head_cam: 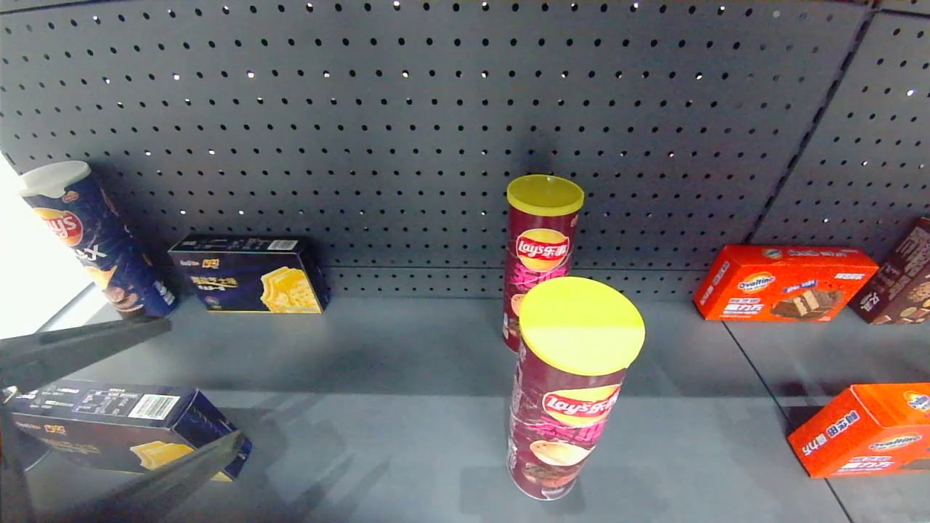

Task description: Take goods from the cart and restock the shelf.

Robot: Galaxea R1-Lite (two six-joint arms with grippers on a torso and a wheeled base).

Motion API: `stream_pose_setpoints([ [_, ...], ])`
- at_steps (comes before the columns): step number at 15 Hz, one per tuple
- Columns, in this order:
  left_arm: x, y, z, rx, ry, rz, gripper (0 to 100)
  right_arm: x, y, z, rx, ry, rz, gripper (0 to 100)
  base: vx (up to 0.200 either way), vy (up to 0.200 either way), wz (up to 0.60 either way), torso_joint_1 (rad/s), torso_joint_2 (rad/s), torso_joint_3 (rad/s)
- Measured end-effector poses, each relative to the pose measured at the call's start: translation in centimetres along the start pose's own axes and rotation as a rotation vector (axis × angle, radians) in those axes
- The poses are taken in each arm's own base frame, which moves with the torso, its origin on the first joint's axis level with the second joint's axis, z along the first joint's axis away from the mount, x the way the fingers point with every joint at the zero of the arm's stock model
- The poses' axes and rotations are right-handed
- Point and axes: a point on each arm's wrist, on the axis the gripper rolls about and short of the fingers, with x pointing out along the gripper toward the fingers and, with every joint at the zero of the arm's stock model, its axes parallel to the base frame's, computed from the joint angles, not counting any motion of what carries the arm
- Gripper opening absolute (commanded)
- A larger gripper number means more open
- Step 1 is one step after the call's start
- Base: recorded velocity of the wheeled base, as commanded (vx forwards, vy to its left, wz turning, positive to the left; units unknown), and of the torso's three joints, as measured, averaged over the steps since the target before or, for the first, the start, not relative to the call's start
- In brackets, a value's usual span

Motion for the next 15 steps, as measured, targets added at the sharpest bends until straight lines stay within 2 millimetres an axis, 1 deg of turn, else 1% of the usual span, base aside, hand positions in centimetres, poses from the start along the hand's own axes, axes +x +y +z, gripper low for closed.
stream_pose_setpoints([
  [1, -1.1, -0.3, -0.9, 0.002, -0.008, 0.025, 100, -1.6, 0.2, -1.1, -0.002, 0.006, -0.025, 100, 0.000, 0.000, 0.00, 0.000, 0.00, 0.000],
  [3, -2.7, -0.6, -2.0, 0.007, -0.028, 0.074, 100, -4.4, 0.7, -3.7, -0.002, 0.025, -0.051, 100, 0.000, 0.000, 0.00, 0.000, 0.00, 0.000],
  [5, -3.7, -0.8, -2.3, 0.012, -0.055, 0.098, 100, -6.5, 1.3, -6.6, 0.000, 0.014, -0.064, 100, 0.000, 0.000, 0.00, 0.000, 0.00, 0.000],
  [6, -4.0, -0.9, -2.4, 0.014, -0.064, 0.102, 100, -7.0, 1.5, -7.8, 0.002, -0.001, -0.069, 100, 0.000, 0.000, 0.00, 0.000, 0.00, 0.000],
  [8, -4.4, -1.0, -2.4, 0.017, -0.081, 0.106, 100, -7.2, 1.8, -10.7, 0.008, 0.009, -0.073, 100, 0.000, 0.000, 0.00, 0.000, 0.00, 0.000],
  [10, -4.7, -1.1, -2.6, 0.018, -0.088, 0.107, 100, -6.9, 2.1, -13.2, 0.019, 0.047, -0.069, 100, 0.000, 0.000, 0.00, 0.000, 0.00, 0.000],
  [13, -5.1, -1.2, -3.1, 0.019, -0.092, 0.108, 100, -6.8, 2.2, -14.3, 0.064, 0.072, -0.072, 100, 0.000, 0.000, 0.00, 0.000, 0.00, 0.000],
  [15, -5.3, -1.3, -3.4, 0.019, -0.095, 0.108, 100, -6.9, 2.2, -15.0, 0.103, 0.134, -0.112, 100, 0.000, 0.000, 0.00, 0.000, 0.00, 0.000],
])
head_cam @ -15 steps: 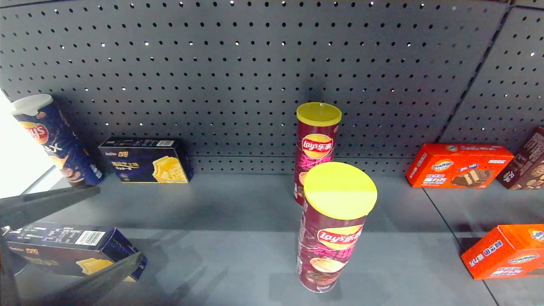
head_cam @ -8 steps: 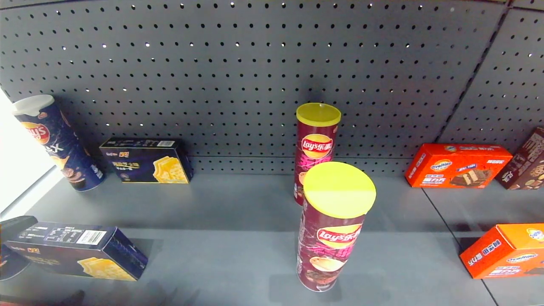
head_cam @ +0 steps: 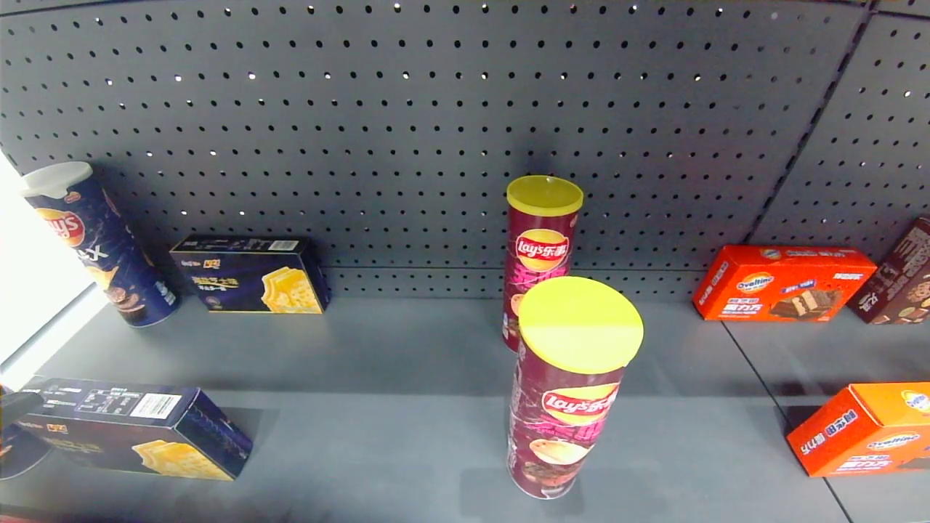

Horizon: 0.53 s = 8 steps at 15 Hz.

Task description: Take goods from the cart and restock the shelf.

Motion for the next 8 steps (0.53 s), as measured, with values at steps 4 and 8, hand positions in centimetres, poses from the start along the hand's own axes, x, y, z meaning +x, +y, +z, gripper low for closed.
stream_pose_setpoints([
  [4, -0.47, -0.05, -0.06, 0.002, -0.018, 0.006, 100, 0.00, -0.03, 0.01, 0.009, -0.006, -0.012, 100, 0.000, 0.000, 0.00, 0.000, 0.00, 0.000],
  [8, -0.84, -0.13, -0.27, 0.004, -0.029, 0.005, 100, 0.01, -0.03, -0.01, 0.009, -0.006, -0.012, 100, 0.000, 0.000, 0.00, 0.000, 0.00, 0.000],
])
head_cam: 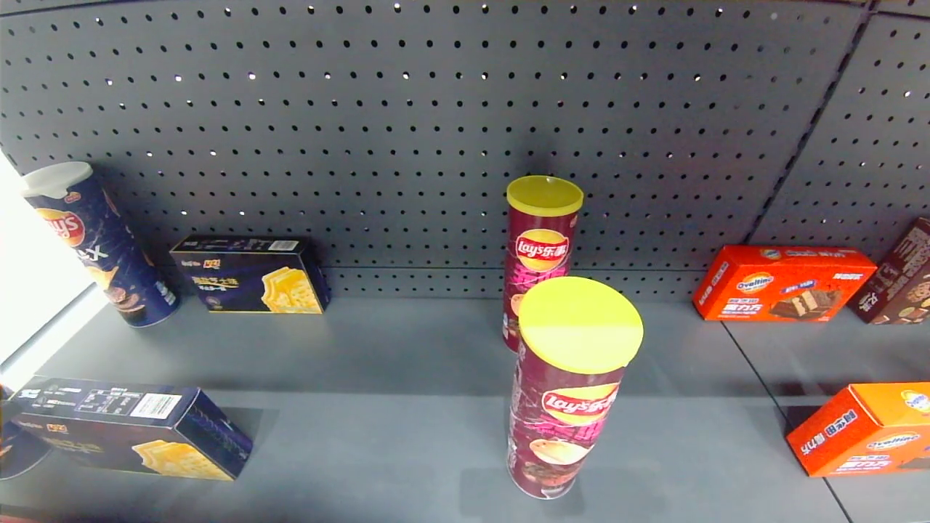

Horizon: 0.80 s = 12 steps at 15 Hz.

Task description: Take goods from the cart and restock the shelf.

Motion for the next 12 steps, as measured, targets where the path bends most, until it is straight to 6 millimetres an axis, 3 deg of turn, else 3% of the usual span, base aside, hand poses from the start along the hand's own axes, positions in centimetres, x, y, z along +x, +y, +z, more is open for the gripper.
stream_pose_setpoints([
  [4, -0.7, -0.2, -0.9, 0.013, -0.007, 0.010, 100, 0.0, 0.0, 0.0, 0.000, 0.000, 0.000, 100, 0.000, 0.000, 0.00, 0.000, 0.00, 0.000],
  [9, -4.6, -1.4, -6.1, 0.156, -0.005, 0.309, 100, 0.0, 0.0, 0.0, 0.000, 0.001, 0.000, 100, 0.000, 0.000, 0.00, 0.000, 0.00, 0.000],
  [12, -5.1, -2.2, -9.7, 0.138, 0.054, 0.364, 100, 0.0, 0.0, 0.0, 0.000, 0.001, 0.000, 100, 0.000, 0.000, 0.00, 0.000, 0.00, 0.000],
])
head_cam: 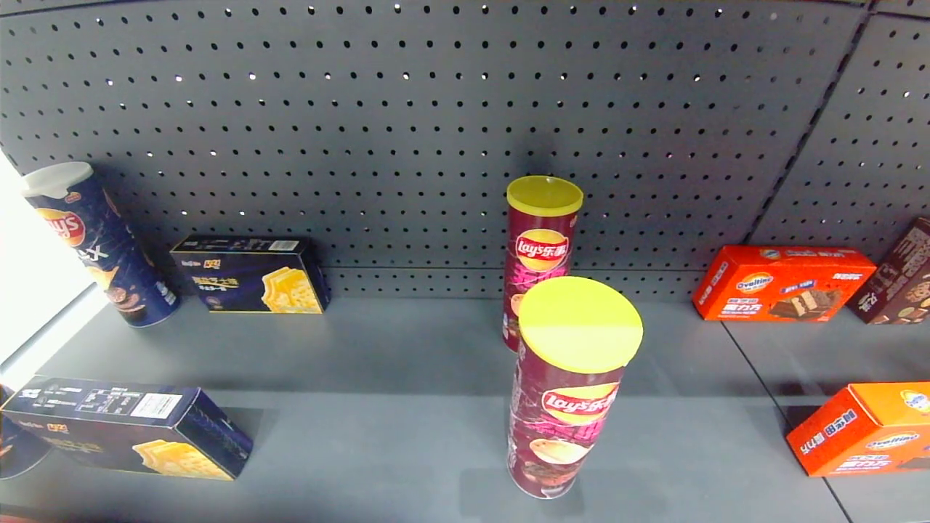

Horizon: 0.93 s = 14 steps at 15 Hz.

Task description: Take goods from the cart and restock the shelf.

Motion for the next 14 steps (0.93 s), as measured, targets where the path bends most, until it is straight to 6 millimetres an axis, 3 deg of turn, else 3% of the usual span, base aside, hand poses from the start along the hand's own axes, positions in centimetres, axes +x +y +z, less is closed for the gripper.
stream_pose_setpoints([
  [2, 0.3, -0.5, -1.2, -0.022, 0.068, 0.019, 100, 0.0, 0.0, 0.0, 0.000, 0.000, 0.000, 100, 0.000, 0.000, 0.00, 0.000, 0.00, 0.000],
  [7, 0.5, -1.2, -1.6, -0.108, 0.155, 0.232, 100, 0.0, 0.0, 0.0, 0.000, 0.000, 0.000, 100, 0.000, 0.000, 0.00, 0.000, 0.00, 0.000],
  [14, -0.2, -1.5, -1.7, -0.277, 0.043, 0.162, 100, 0.0, 0.0, 0.0, 0.000, 0.001, 0.000, 100, 0.000, 0.000, 0.00, 0.000, 0.00, 0.000],
])
